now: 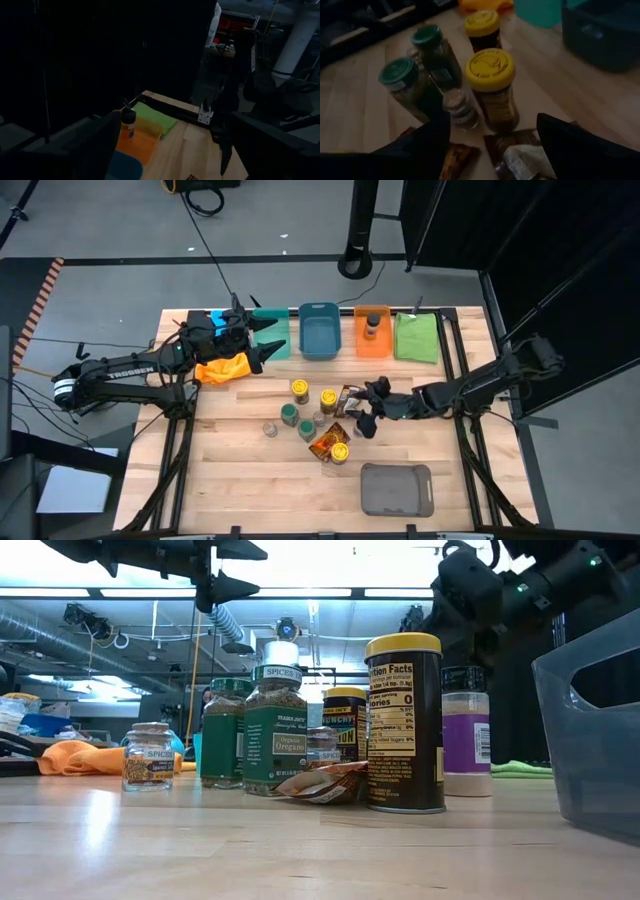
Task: Sort spices by type
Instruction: Put the black seasoning bottle into the orange transparent bin
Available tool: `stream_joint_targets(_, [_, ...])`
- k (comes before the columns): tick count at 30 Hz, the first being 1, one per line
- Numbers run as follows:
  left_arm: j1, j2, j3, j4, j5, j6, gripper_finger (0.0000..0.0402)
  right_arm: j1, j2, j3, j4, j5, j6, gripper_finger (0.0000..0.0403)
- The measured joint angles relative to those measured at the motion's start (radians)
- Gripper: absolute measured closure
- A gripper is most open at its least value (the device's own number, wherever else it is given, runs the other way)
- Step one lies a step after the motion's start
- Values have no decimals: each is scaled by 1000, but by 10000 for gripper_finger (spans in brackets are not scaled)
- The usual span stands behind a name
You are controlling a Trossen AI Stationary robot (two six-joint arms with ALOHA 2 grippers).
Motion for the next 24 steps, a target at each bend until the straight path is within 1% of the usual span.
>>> stream_joint_targets(4, [0,0,0,0,0,-3,32,6,-25,0,1,1,52,101])
stream_joint_targets(8, [0,0,0,0,0,-15,32,30,-82,0,2,1,56,101])
stream_joint_targets(12, [0,0,0,0,0,-28,32,86,-117,1,-19,4,85,101])
stream_joint_targets(15, [0,0,0,0,0,-29,32,139,-112,1,-95,3,144,101])
stream_joint_targets(17, [0,0,0,-5,0,-29,32,163,-108,1,-161,35,187,101])
stream_joint_targets(20, [0,0,0,-20,-1,-26,32,188,-105,0,-246,115,239,101])
stream_joint_targets(22, [0,3,0,-27,0,-28,32,198,-104,0,-274,159,254,101])
stream_joint_targets(24, [0,8,0,-29,-1,-33,32,201,-104,0,-275,180,253,101])
